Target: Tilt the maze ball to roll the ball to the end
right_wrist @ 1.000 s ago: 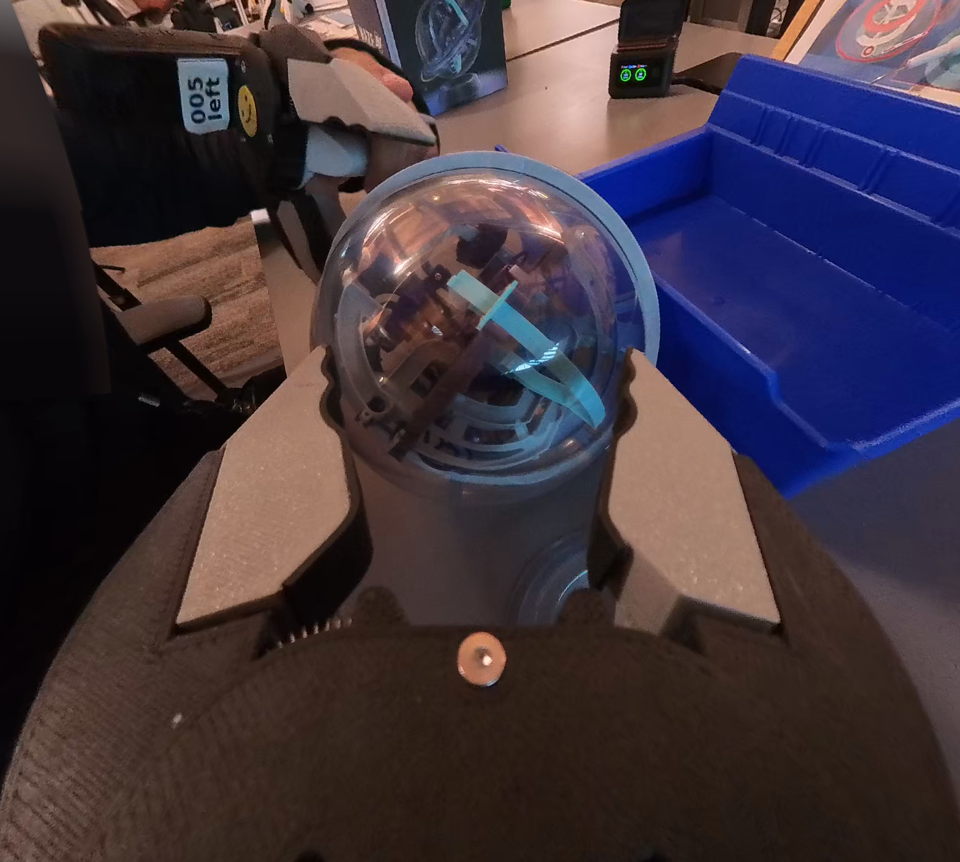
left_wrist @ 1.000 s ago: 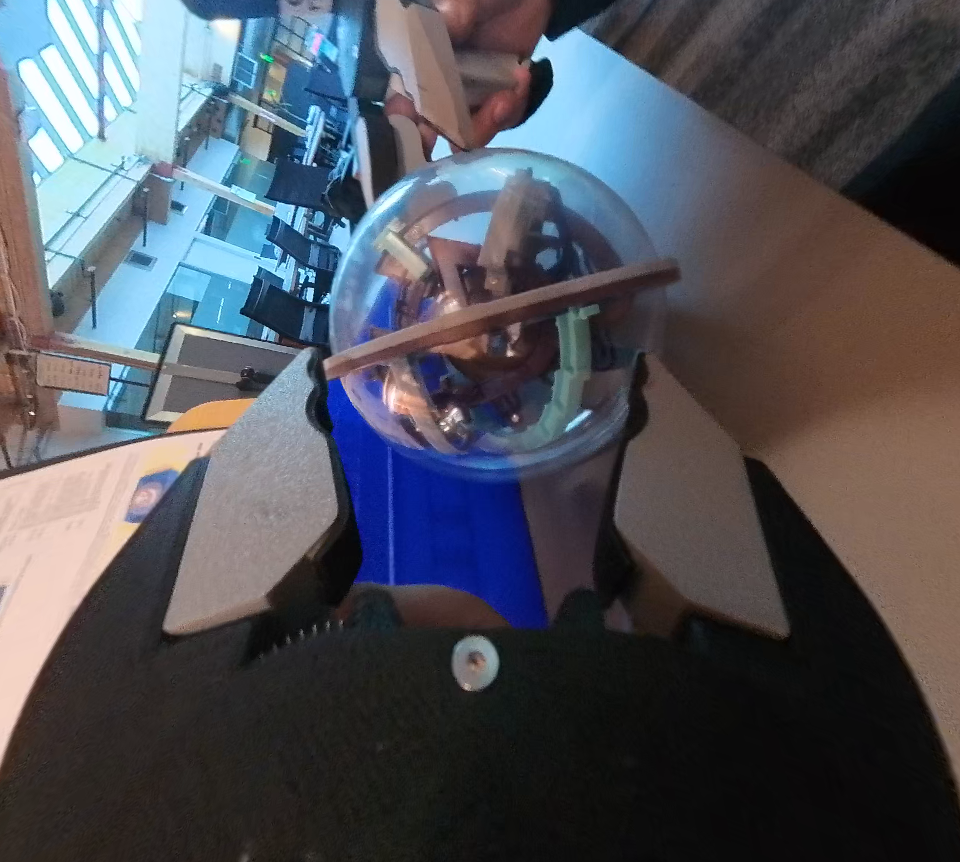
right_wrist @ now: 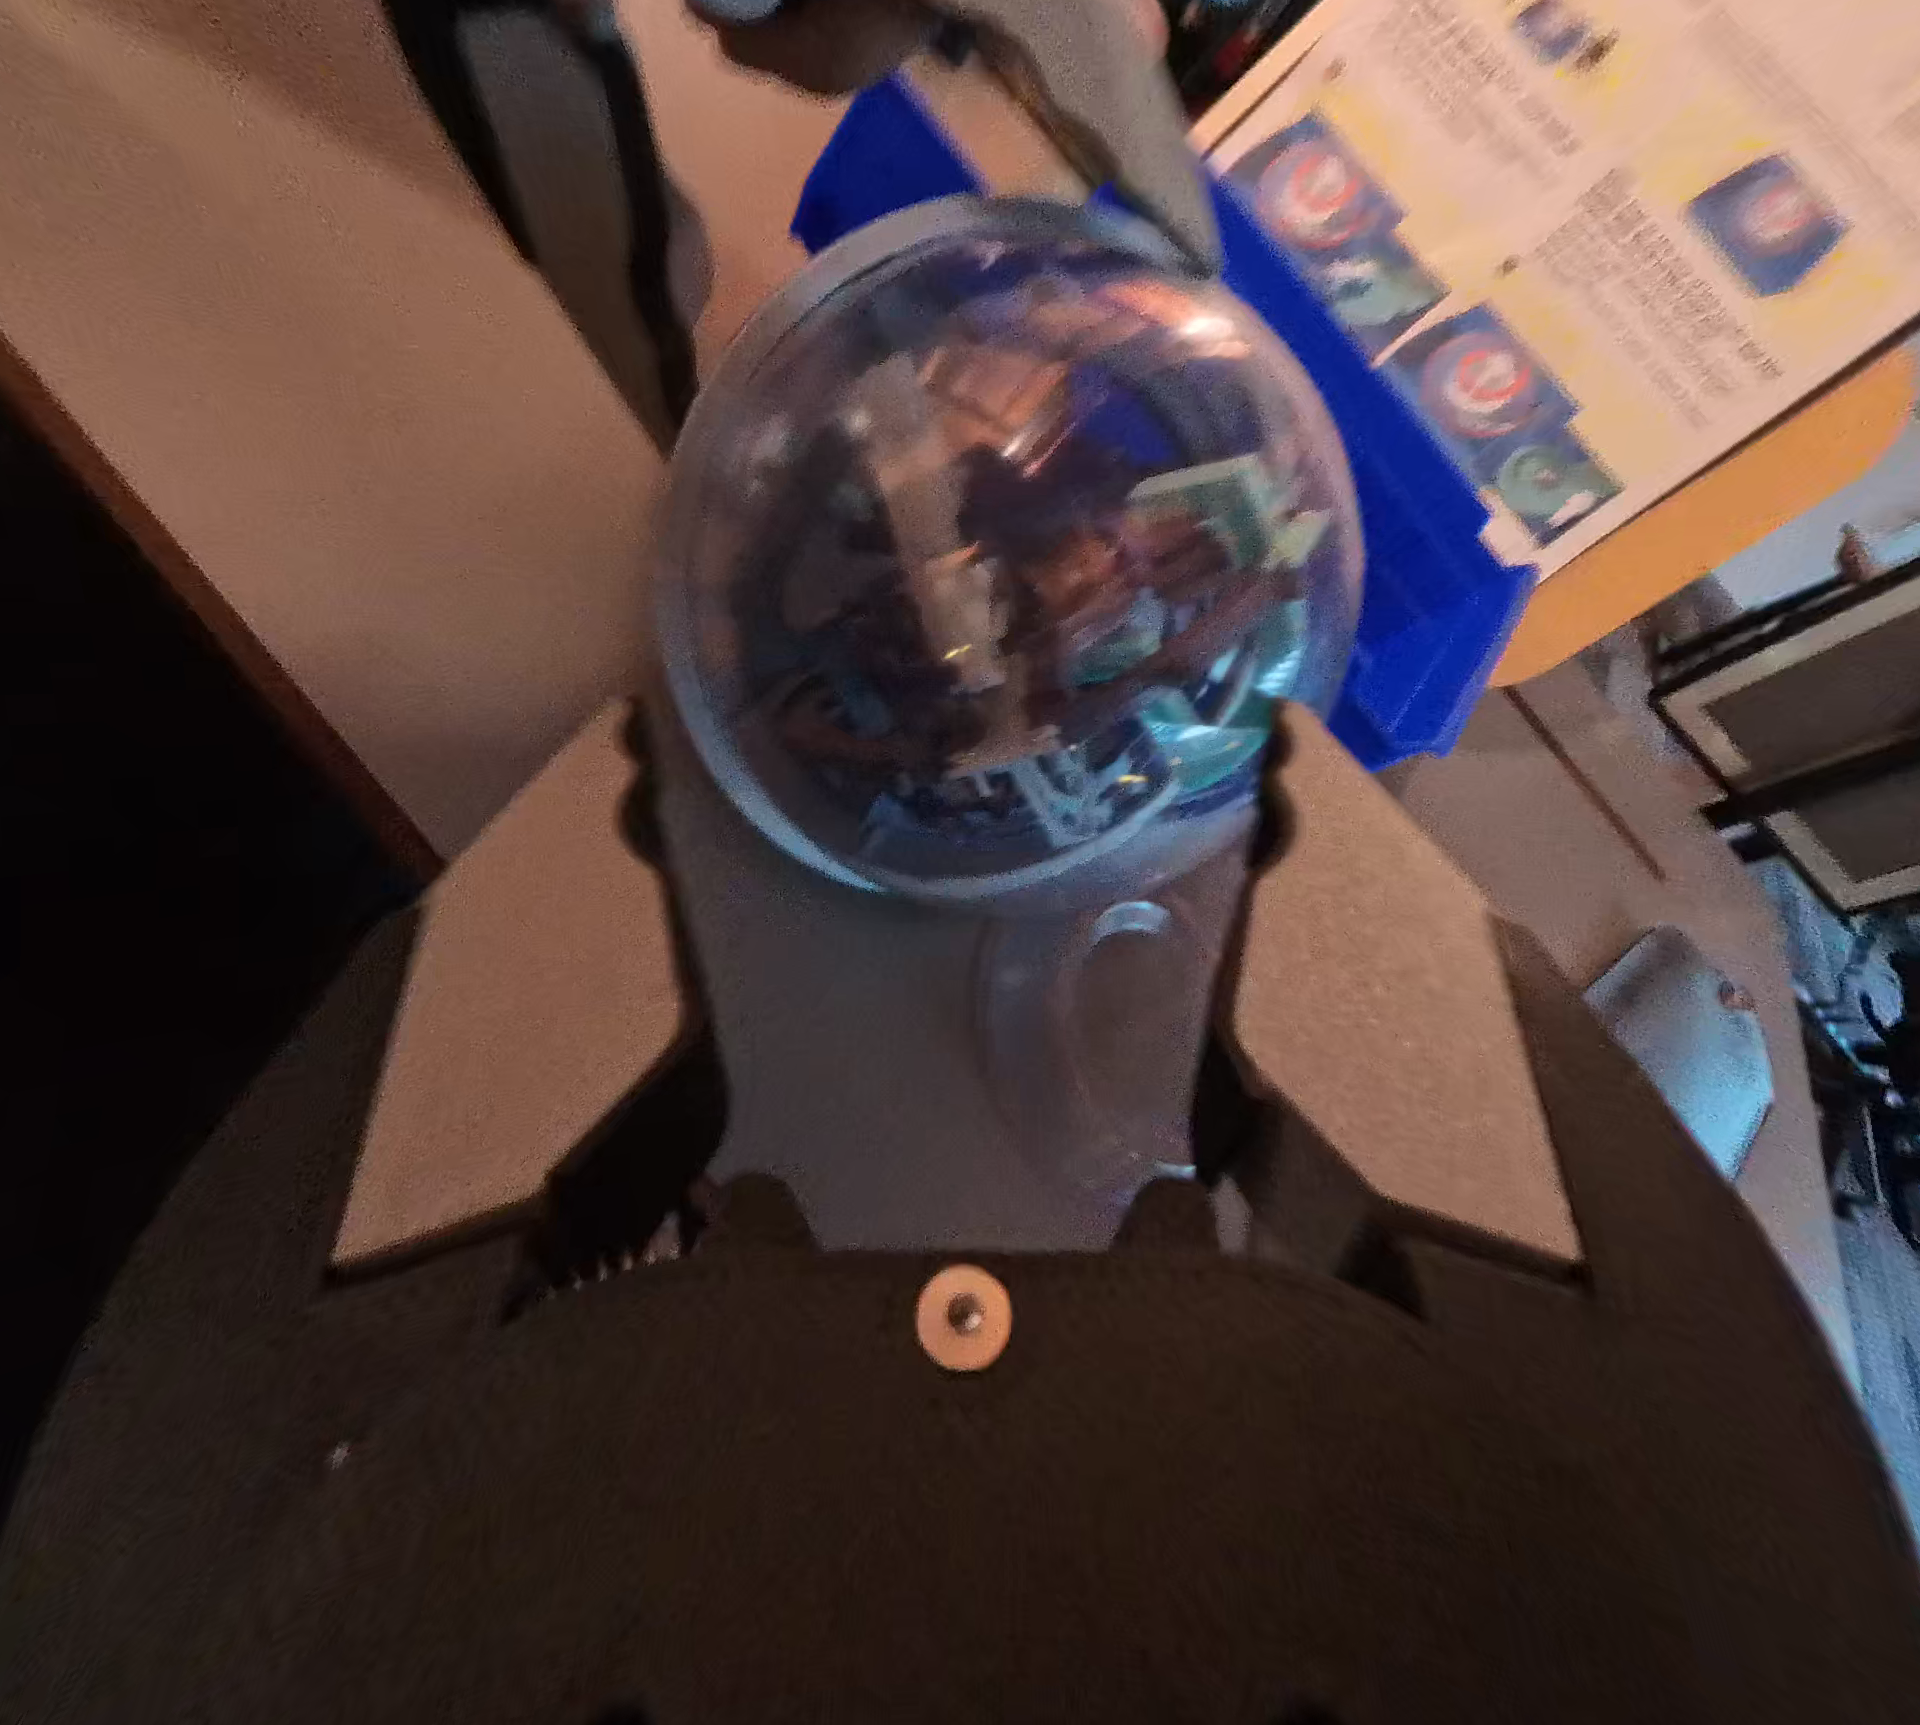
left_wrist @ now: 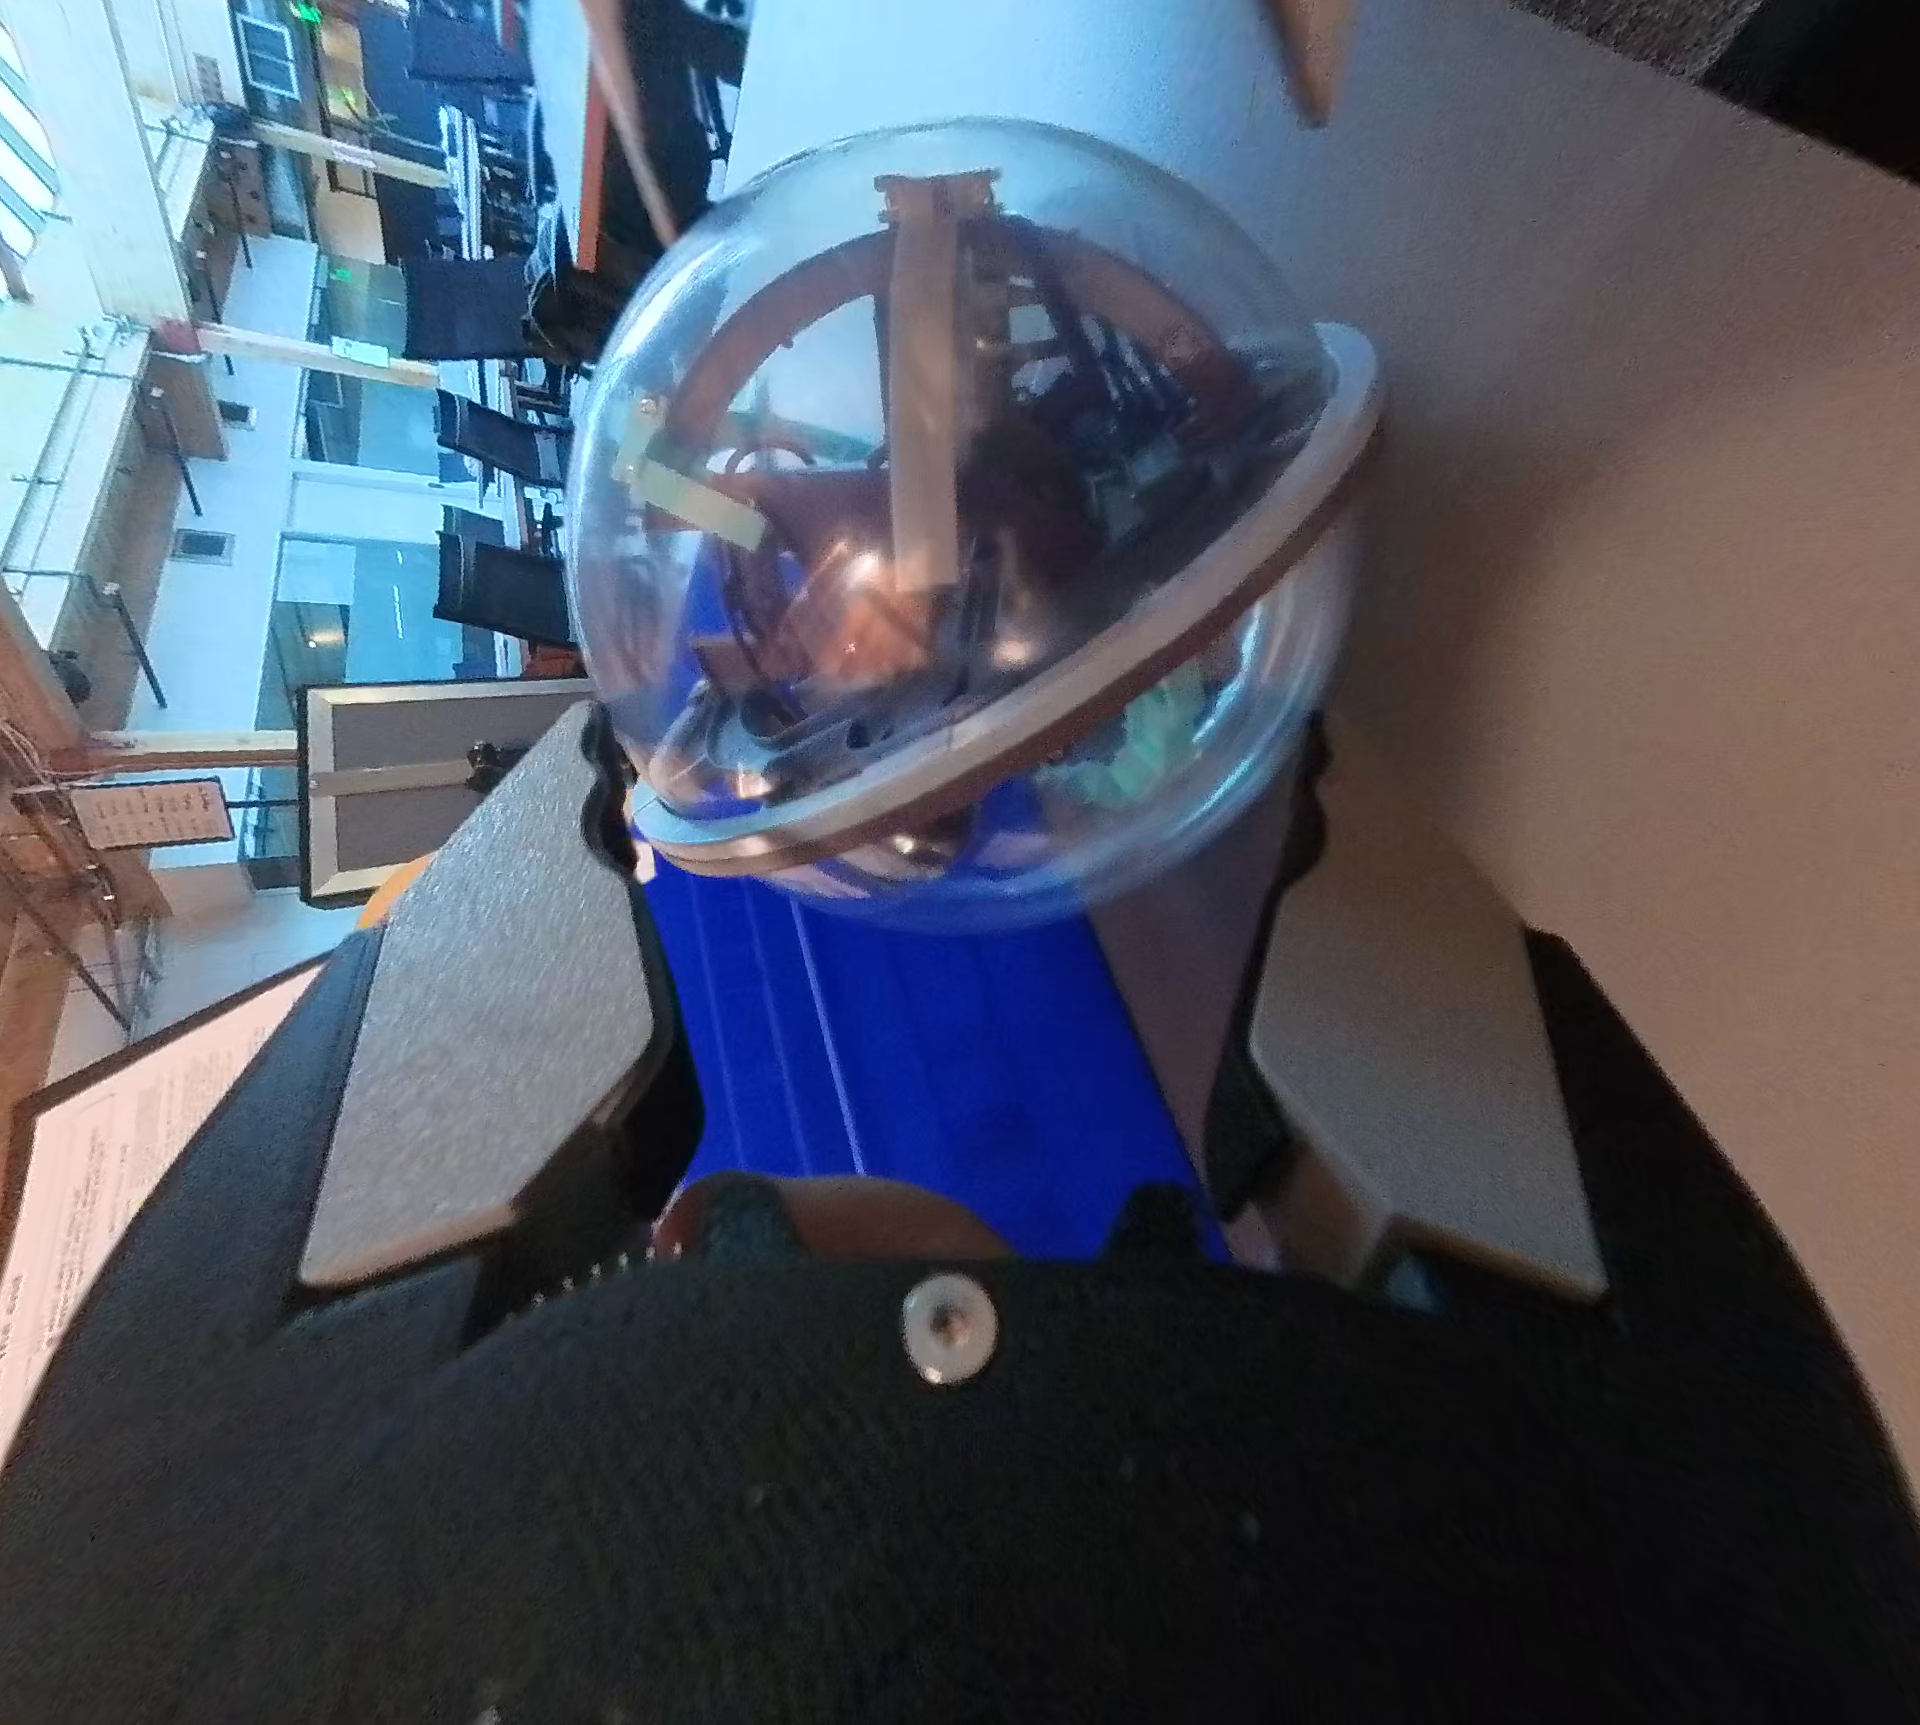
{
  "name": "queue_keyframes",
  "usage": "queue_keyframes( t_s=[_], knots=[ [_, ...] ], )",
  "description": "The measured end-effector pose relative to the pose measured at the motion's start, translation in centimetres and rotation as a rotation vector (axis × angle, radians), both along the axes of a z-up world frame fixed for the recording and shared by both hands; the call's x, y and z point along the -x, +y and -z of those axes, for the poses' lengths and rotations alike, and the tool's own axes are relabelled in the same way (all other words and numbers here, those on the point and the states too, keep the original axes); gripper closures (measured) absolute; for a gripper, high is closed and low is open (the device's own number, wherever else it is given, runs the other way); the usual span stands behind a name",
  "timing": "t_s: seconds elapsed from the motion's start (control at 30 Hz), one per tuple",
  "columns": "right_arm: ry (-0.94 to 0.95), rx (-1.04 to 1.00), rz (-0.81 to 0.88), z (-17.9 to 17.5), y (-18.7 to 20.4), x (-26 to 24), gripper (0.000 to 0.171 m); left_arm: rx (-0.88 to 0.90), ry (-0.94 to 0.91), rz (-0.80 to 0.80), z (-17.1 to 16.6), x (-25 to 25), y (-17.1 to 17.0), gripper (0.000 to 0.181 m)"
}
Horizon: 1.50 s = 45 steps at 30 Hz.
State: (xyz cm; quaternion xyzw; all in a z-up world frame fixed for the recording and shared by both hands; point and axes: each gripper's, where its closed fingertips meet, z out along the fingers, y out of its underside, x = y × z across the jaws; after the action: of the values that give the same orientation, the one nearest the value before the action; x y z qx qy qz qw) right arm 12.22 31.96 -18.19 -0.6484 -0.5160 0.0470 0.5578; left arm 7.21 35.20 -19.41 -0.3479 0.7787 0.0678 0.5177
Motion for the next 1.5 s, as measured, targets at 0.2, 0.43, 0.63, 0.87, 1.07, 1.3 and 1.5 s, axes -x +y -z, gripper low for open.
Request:
queue_keyframes(
  t_s=[0.2,0.43,0.63,0.87,1.07,1.3,1.5],
  knots=[
    [-0.134,0.030,0.002,2.6,1.5,0.0,0.030,0.054,-0.058,0.004,-0.5,-0.7,-0.8,0.058],
    [-0.120,0.090,-0.017,3.1,3.4,0.5,0.014,0.058,-0.078,-0.045,-0.4,-1.1,-0.9,0.058],
    [-0.138,-0.101,0.181,3.3,4.8,0.5,0.013,0.068,-0.108,-0.079,-0.3,-1.4,-0.2,0.058],
    [-0.100,-0.038,0.173,3.6,4.6,-0.3,0.013,0.112,-0.145,-0.057,-0.8,-1.9,-0.9,0.063],
    [0.013,0.127,-0.082,4.0,3.1,-0.9,0.017,0.180,-0.138,-0.075,-0.3,-0.3,0.3,0.055],
    [0.008,0.147,-0.402,3.2,0.8,0.0,0.020,0.308,-0.120,-0.049,2.1,0.2,-0.3,0.050],
    [-0.018,0.207,-0.464,3.5,0.5,-0.4,0.028,0.311,-0.216,-0.037,2.3,0.0,-1.2,0.049]
  ],
)
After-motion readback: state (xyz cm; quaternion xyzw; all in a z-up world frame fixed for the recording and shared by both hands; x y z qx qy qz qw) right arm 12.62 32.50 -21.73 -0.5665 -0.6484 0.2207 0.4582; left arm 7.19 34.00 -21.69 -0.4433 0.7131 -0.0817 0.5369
